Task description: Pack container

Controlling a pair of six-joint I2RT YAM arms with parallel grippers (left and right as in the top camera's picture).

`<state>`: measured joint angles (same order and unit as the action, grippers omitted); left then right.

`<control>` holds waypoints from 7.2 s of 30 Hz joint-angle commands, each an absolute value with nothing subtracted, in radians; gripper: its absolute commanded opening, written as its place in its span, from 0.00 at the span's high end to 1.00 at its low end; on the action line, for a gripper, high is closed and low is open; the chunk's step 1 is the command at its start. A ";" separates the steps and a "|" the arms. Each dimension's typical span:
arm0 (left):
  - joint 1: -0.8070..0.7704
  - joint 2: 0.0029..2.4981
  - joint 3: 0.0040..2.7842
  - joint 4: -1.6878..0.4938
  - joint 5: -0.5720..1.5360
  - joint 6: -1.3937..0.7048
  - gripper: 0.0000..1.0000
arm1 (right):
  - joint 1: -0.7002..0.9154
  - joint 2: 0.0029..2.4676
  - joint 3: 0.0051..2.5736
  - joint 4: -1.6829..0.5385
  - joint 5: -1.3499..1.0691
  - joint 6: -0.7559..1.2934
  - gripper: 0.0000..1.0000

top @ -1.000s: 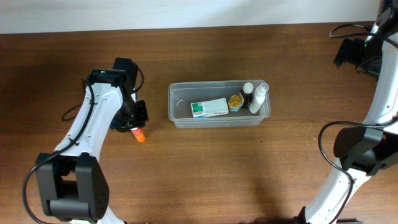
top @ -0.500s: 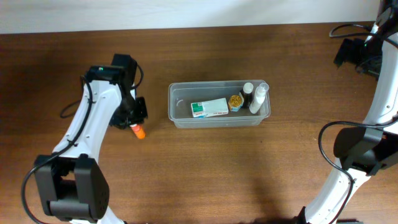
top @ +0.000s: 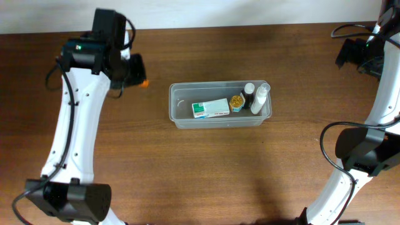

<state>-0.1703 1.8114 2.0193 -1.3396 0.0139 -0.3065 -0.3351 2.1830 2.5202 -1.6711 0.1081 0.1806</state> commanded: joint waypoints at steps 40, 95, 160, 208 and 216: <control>-0.757 2.111 2.115 -1.100 0.090 -0.290 0.75 | -0.341 2.149 2.516 -1.668 0.117 0.184 0.02; -0.757 2.272 2.114 -1.092 0.083 -0.290 0.75 | -0.341 2.149 2.516 -1.668 0.117 0.184 0.02; -0.561 2.274 2.674 -1.588 -0.105 -0.204 0.01 | -0.341 2.149 2.516 -1.668 0.117 0.185 0.02; -0.449 0.780 1.209 -1.245 -0.122 -0.302 0.01 | -0.341 2.149 2.516 -1.668 0.117 0.184 0.02; -0.449 0.786 1.192 -1.241 -0.215 -0.298 0.01 | -0.341 2.149 2.516 -1.668 0.117 0.184 0.02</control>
<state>-0.4511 0.7853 1.2076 -1.2411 -0.1699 -0.2890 -0.3351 2.1830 2.5202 -1.6711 0.1081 0.1806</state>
